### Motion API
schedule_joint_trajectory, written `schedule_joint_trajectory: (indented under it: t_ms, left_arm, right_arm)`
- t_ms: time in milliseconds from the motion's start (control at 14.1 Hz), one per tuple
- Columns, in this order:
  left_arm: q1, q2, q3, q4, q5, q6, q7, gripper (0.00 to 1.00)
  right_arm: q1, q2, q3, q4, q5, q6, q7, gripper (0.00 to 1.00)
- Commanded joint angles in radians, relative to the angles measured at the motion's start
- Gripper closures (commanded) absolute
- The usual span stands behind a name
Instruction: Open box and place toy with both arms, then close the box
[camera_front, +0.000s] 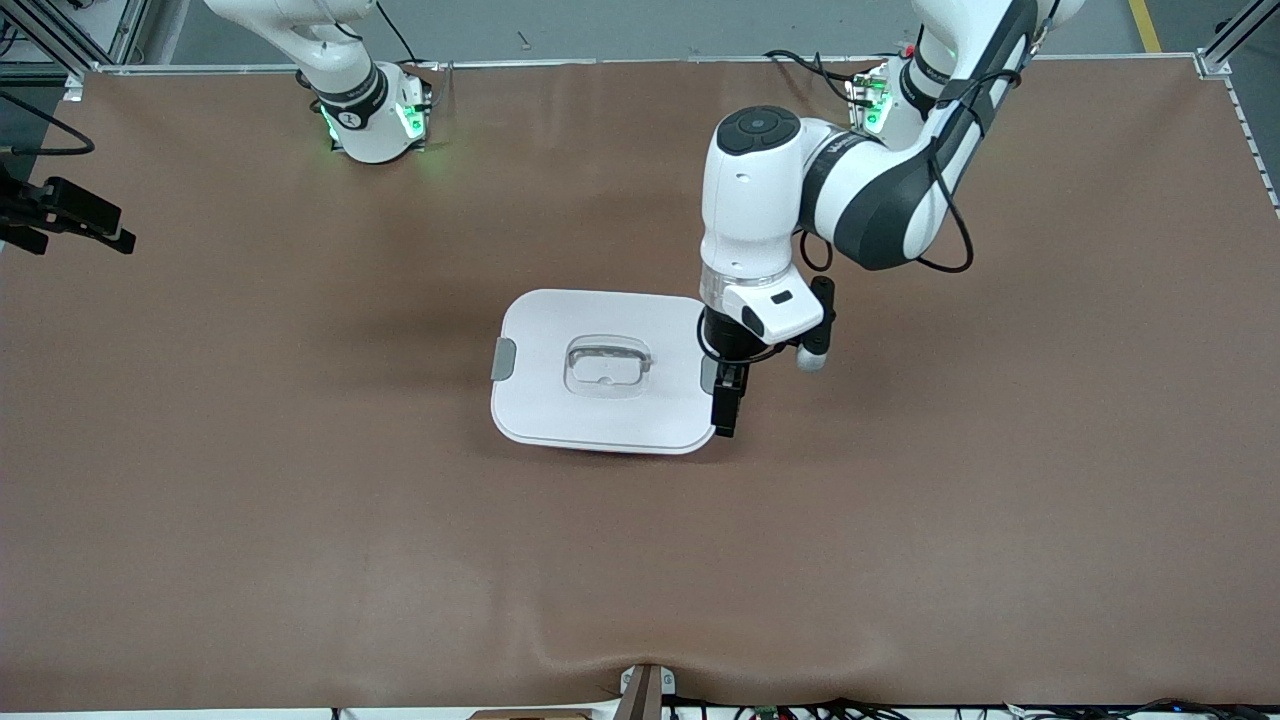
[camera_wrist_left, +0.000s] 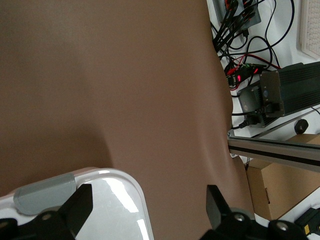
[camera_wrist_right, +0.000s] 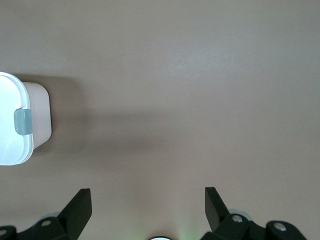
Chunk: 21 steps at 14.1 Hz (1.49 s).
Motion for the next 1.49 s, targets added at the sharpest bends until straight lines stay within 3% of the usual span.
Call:
schedule_joint_trajectory:
  t_ms: [0, 1417]
  left_arm:
    - [0.044, -0.032, -0.014, -0.006, -0.069, -0.028, 0.123, 0.0]
    - [0.328, -0.132, -0.014, -0.006, -0.362, -0.184, 1.103, 0.0]
  right_arm:
    - [0.011, 0.01, -0.003, 0.013, 0.0, -0.004, 0.003, 0.0]
    - [0.001, 0.007, -0.003, 0.015, -0.001, -0.007, 0.004, 0.0]
